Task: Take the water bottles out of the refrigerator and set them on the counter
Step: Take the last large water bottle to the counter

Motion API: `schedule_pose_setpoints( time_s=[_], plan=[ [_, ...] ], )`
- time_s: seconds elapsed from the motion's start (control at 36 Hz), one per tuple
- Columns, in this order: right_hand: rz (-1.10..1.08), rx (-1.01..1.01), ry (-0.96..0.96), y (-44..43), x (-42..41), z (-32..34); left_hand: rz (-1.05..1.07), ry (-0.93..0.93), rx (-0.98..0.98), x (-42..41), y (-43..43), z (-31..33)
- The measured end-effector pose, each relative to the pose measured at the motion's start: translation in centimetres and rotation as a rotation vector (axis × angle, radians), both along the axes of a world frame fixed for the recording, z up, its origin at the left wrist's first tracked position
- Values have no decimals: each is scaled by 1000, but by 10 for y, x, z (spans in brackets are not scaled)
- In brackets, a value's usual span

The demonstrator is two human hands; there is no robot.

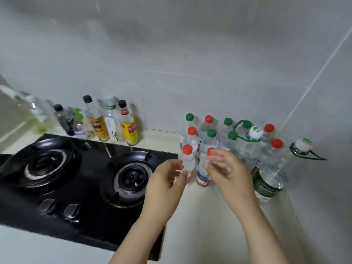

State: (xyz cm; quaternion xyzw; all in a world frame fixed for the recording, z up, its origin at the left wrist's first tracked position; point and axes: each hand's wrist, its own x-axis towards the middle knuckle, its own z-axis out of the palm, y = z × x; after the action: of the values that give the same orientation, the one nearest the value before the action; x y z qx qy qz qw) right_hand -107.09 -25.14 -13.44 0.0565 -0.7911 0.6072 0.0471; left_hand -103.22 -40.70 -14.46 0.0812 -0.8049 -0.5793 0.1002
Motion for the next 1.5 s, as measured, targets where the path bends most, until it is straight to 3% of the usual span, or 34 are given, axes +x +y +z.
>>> schedule_pose_setpoints(
  time_s=[0.25, 0.56, 0.81, 1.17, 1.5],
  plan=[
    [403, -37, 19, -70, 11, 21, 431, 58, -50, 75, -43, 32],
    [872, -25, 40, -184, 99, 45, 884, 43, -164, 204, -93, 59],
    [1231, -27, 113, -259, 223, 67, 1226, 67, -222, 346, -117, 75],
    [1600, -122, 272, -298, 430, 100, 1605, 171, -283, 544, -96, 111],
    [2029, -290, 407, -323, 580, 130, 2052, 217, -374, 662, -56, 138]
  ],
)
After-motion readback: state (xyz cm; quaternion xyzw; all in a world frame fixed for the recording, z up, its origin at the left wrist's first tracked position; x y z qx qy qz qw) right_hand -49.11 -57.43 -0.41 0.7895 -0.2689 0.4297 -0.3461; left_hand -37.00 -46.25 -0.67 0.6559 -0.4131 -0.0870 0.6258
